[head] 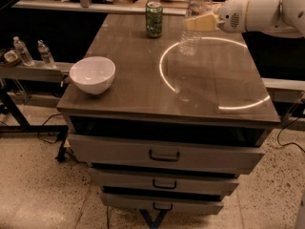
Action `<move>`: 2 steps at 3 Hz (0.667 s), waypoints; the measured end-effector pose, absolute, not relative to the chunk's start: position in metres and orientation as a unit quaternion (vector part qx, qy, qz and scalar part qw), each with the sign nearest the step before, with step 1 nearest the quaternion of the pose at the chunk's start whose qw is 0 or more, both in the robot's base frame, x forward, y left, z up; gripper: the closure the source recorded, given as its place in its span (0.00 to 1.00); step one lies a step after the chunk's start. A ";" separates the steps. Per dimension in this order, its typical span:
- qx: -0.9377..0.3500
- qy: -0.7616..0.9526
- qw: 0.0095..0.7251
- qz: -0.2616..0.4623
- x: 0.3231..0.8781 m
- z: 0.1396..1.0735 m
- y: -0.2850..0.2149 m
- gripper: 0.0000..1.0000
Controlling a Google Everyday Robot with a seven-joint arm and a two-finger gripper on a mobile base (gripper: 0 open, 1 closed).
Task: Place water bottle into white bowl
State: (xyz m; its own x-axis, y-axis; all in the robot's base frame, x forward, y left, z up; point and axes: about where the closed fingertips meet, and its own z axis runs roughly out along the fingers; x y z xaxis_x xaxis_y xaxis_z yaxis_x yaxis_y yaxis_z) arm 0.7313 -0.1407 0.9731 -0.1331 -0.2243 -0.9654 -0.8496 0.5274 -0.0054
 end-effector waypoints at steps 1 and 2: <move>-0.393 0.686 0.524 0.318 0.719 0.964 -0.120 1.00; -0.398 0.663 0.503 0.385 0.687 0.949 -0.062 1.00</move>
Offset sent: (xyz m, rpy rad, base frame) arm -0.0766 0.1294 -0.0480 0.1846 0.1399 0.2551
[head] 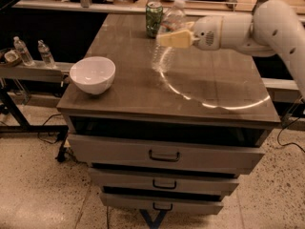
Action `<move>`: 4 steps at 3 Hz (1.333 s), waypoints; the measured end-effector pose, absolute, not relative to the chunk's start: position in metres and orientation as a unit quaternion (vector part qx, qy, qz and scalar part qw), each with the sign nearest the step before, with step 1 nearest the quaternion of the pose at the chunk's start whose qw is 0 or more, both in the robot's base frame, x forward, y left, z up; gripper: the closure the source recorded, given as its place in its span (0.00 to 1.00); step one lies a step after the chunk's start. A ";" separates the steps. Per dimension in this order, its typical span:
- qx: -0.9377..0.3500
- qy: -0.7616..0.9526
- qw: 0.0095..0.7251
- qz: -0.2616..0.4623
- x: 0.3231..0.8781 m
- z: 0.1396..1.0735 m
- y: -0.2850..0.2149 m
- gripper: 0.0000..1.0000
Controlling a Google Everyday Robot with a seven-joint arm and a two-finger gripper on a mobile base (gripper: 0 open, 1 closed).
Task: Place water bottle into white bowl
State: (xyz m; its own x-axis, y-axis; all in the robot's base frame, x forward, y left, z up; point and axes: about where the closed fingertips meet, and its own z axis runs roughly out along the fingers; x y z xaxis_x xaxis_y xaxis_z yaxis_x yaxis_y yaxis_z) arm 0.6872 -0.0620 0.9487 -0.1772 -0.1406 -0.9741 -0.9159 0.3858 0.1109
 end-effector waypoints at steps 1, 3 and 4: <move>-0.401 0.644 0.488 0.432 0.665 0.946 -0.020 1.00; -0.418 0.589 0.504 0.474 0.646 0.995 0.035 1.00; -0.416 0.575 0.503 0.493 0.641 1.004 0.054 1.00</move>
Offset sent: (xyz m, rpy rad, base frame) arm -0.0487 0.1064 0.0552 0.1817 -0.0233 0.1909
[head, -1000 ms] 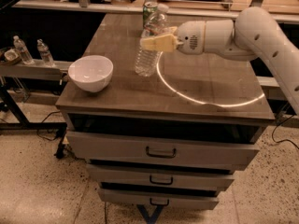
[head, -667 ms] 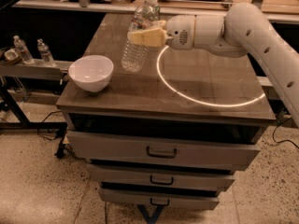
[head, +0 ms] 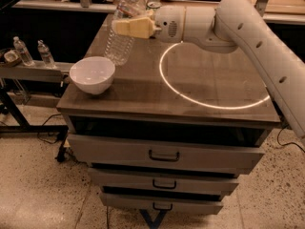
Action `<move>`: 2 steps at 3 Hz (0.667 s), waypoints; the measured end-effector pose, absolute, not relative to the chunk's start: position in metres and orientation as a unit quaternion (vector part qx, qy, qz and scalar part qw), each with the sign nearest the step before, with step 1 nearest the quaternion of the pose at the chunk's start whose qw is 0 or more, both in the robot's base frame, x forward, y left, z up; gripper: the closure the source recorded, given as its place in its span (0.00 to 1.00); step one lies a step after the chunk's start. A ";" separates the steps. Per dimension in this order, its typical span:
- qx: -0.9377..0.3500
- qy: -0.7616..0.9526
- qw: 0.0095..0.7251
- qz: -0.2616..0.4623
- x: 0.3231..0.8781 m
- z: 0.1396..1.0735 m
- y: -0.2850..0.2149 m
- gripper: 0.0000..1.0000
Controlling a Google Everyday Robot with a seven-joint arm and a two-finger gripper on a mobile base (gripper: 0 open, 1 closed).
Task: Place water bottle into white bowl
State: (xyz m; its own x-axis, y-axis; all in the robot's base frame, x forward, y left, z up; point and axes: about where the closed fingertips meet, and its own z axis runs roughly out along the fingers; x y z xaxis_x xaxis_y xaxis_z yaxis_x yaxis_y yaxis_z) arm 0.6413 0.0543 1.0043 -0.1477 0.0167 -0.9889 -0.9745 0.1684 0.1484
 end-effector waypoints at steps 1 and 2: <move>-0.403 0.572 0.496 0.515 0.638 1.002 0.073 1.00; -0.386 0.573 0.486 0.536 0.636 0.989 0.096 1.00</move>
Offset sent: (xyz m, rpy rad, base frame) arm -0.0049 0.0515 -0.0242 0.1028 0.1268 0.0296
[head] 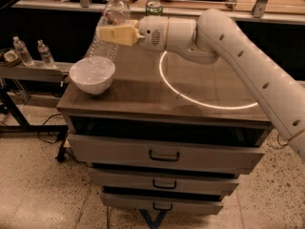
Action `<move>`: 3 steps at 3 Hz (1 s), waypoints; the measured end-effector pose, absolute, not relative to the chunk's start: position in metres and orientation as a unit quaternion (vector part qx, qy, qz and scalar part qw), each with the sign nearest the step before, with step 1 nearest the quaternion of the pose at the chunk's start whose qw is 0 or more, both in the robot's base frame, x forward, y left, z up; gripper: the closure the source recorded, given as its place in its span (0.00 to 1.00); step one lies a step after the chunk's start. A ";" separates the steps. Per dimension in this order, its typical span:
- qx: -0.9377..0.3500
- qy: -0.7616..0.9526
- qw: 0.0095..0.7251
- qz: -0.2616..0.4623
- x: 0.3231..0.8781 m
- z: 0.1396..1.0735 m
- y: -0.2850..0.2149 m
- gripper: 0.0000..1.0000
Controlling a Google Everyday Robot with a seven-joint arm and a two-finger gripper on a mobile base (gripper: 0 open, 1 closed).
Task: Place water bottle into white bowl
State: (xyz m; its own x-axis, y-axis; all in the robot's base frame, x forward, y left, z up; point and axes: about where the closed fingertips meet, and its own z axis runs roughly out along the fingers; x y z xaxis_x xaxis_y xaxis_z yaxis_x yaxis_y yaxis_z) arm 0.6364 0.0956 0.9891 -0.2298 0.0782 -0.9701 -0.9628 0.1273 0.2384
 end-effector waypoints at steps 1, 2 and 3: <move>-0.380 0.575 0.482 0.542 0.636 0.981 0.108 1.00; -0.366 0.589 0.471 0.544 0.640 0.960 0.119 0.76; -0.358 0.600 0.464 0.545 0.641 0.948 0.122 0.53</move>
Offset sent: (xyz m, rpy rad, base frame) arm 0.0092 0.0264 -0.0449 -0.0054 0.0926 -0.0313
